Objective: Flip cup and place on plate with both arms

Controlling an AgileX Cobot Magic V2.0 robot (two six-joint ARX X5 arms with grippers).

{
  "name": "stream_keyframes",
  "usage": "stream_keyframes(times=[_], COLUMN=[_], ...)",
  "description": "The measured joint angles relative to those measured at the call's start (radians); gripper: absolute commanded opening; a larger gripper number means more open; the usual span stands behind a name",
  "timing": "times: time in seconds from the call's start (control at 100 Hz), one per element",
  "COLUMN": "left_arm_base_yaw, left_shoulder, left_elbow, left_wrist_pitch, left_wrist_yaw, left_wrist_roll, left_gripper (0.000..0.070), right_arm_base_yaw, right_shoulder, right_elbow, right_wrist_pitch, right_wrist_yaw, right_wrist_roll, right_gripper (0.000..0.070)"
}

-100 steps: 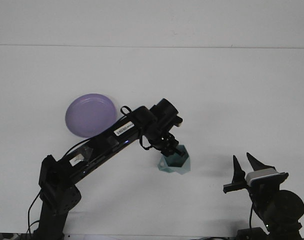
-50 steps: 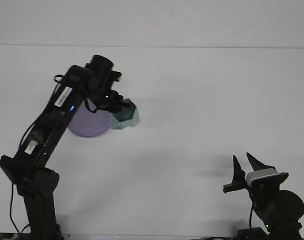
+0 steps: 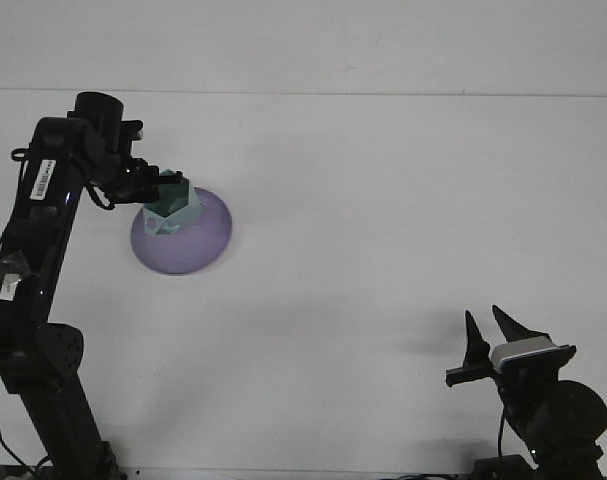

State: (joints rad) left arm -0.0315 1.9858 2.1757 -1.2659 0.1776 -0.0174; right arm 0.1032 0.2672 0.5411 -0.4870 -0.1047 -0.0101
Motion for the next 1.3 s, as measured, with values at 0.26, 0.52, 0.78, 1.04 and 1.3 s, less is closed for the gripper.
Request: stream_keyframes(times=[0.26,0.52,0.78,1.04,1.3], left_arm_base_yaw=[0.007,0.007,0.010,0.012,0.018], left_shoulder=[0.133,0.202,0.203,0.172,-0.125], left_elbow=[0.000,-0.001,-0.001,0.048,0.167], left_wrist_pitch=[0.001,0.003,0.005,0.003,0.035], left_wrist_yaw=[-0.038,-0.048,-0.037,-0.023,-0.019], left_wrist_roll=[0.000,0.000,0.001,0.001,0.000], left_gripper=[0.0013,0.0012,0.0472,0.0468,0.0280], right_arm_base_yaw=[0.000,0.000,0.000,0.000,0.000], right_shoulder=[0.000,0.000,0.000,0.000,0.000], right_elbow=[0.000,0.000,0.000,0.000,0.000], right_wrist_pitch=[0.000,-0.001,-0.001,-0.001,0.001], right_wrist_yaw=[0.000,0.000,-0.001,-0.004,-0.008], right_wrist_roll=[0.000,0.000,0.000,0.000,0.000], right_gripper=[0.0272,0.0272,0.0272,0.0272,0.0272])
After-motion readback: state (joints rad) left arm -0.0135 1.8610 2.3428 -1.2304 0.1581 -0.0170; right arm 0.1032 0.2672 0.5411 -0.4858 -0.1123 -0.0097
